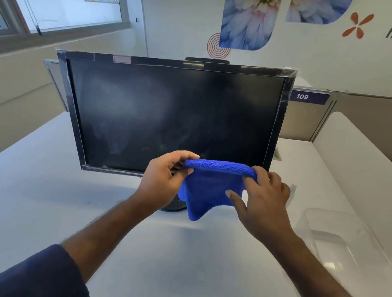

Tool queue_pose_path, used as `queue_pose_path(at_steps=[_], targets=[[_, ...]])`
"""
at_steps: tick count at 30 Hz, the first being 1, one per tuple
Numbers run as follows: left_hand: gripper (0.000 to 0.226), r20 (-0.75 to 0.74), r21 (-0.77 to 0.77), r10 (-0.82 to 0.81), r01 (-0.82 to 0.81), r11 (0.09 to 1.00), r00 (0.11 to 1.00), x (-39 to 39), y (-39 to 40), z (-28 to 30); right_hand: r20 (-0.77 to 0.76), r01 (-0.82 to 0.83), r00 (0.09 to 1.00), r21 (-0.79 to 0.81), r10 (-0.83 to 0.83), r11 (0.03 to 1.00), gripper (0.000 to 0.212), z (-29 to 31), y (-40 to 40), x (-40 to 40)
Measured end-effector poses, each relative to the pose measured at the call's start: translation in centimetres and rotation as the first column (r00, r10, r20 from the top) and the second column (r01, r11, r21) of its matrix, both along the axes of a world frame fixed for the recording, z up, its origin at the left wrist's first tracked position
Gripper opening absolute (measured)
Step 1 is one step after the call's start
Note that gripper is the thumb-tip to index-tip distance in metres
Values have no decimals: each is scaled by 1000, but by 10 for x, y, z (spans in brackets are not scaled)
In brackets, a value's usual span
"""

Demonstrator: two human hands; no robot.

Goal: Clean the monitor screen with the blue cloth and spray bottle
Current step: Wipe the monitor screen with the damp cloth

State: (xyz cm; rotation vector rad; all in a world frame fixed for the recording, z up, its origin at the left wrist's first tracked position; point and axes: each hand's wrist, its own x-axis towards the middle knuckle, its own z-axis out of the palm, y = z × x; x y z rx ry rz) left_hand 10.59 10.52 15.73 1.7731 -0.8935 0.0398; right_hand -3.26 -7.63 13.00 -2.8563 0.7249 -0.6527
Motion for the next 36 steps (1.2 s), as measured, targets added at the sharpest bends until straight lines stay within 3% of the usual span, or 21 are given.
queue_pose_path(at_steps=[3, 5, 7, 9, 11, 13, 15, 17, 20, 25, 27, 30, 32, 36], targets=[[39, 82, -6, -39, 39, 999, 996, -12, -10, 8, 78, 150, 980, 334, -186, 931, 47, 7, 12, 8], [37, 146, -12, -42, 44, 999, 988, -19, -19, 11, 114, 190, 943, 590, -314, 785, 67, 7, 18, 15], [37, 190, -6, -46, 48, 999, 981, -26, -27, 13, 121, 127, 901, 845, -416, 520, 81, 3, 21, 21], [39, 245, 21, -58, 54, 998, 968, -33, -34, 13, 57, 32, 887, 983, -458, 182, 83, 8, 23, 21], [41, 272, 60, -79, 65, 996, 959, -38, -38, 12, 28, -100, 916, 982, -399, -161, 79, 14, 22, 15], [42, 270, 87, -103, 82, 993, 957, -44, -39, 12, 26, -190, 940, 868, -340, -459, 75, 18, 20, 10], [41, 258, 113, -157, 131, 985, 953, -49, -37, 12, 98, -277, 944, 755, -315, -594, 94, 13, 17, 10], [37, 242, 169, -225, 187, 968, 944, -53, -33, 13, 172, -357, 928, 658, -329, -663, 105, 14, 16, 12], [32, 221, 251, -298, 242, 937, 928, -59, -24, 12, 182, -400, 907, 659, -380, -637, 89, 18, 16, 14], [33, 116, 292, -330, 285, 913, 937, -66, 6, 16, 264, -439, 876, 784, -404, -439, 61, 26, 18, 17], [33, 76, 305, -269, 235, 923, 960, -62, 20, 15, 343, -476, 858, 809, -382, -344, 53, 37, 21, 16], [43, 188, 310, 39, -97, 946, 981, -43, 38, 9, 451, -535, 823, 819, -344, -206, 47, 51, 28, 24], [56, 282, 292, 250, -331, 897, 926, -22, 51, 8, 507, -551, 812, 829, -289, -95, 45, 59, 37, 32], [59, 435, 285, 375, -521, 805, 819, 28, 80, 12, 550, -543, 815, 835, -182, 92, 19, 72, 55, 56]])
